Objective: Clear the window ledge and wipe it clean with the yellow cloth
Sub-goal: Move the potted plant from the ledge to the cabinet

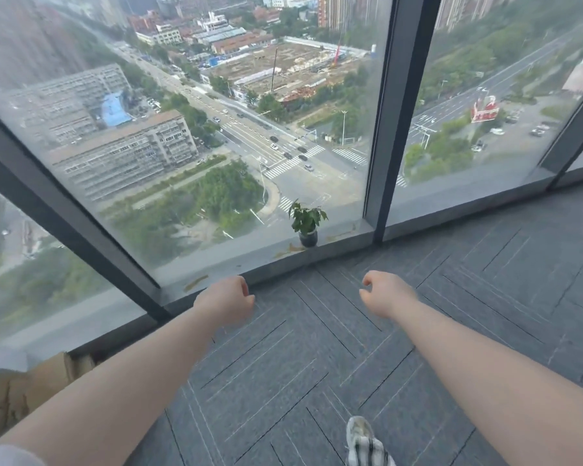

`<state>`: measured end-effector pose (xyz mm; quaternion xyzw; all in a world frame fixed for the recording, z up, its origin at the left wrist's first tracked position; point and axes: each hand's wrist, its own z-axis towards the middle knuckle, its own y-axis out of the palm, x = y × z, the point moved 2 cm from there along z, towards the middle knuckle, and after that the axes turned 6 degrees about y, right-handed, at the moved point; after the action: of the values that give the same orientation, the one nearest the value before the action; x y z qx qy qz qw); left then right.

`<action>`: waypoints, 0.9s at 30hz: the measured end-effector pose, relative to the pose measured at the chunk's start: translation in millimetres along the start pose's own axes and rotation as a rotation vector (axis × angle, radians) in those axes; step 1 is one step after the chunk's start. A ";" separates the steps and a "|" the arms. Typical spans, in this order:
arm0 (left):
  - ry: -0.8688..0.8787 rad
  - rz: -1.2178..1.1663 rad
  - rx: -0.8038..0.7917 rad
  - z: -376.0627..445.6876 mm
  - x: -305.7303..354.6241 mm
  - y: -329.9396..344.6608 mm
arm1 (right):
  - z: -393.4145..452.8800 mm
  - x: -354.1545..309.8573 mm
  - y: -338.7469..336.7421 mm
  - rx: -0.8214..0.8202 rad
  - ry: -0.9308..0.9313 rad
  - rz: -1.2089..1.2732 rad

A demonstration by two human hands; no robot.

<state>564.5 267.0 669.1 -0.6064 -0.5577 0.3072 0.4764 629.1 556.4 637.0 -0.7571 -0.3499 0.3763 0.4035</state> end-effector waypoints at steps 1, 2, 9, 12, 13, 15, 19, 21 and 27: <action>-0.015 0.000 0.000 21.6 1.0 -2.5 | 27.6 -3.8 -3.2 -0.010 -0.014 0.005; -0.031 0.001 -0.001 43.4 1.5 -4.5 | 55.1 -8.1 -6.6 -0.025 -0.029 0.010; -0.107 -0.066 -0.030 168.6 13.3 -26.8 | 200.7 -36.3 -36.1 -0.116 -0.048 -0.027; -0.115 -0.087 -0.061 217.1 15.2 -32.8 | 248.3 -53.5 -43.2 -0.149 -0.062 -0.064; -0.114 -0.092 -0.067 235.0 14.4 -33.7 | 264.4 -60.0 -45.0 -0.154 -0.067 -0.077; -0.109 -0.112 -0.077 272.8 11.2 -35.8 | 296.6 -73.0 -48.1 -0.155 -0.074 -0.092; -0.092 -0.145 -0.099 350.5 5.7 -39.7 | 357.7 -92.5 -49.2 -0.154 -0.059 -0.113; -0.091 -0.161 -0.120 388.3 3.7 -36.8 | 390.1 -98.2 -44.0 -0.167 -0.053 -0.129; -0.124 -0.151 -0.192 477.0 -3.4 -4.9 | 485.2 -102.9 -10.8 -0.234 -0.064 -0.147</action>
<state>130.8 375.4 502.6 -0.5853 -0.6568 0.2528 0.4026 164.7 644.0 486.2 -0.7588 -0.4585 0.3263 0.3278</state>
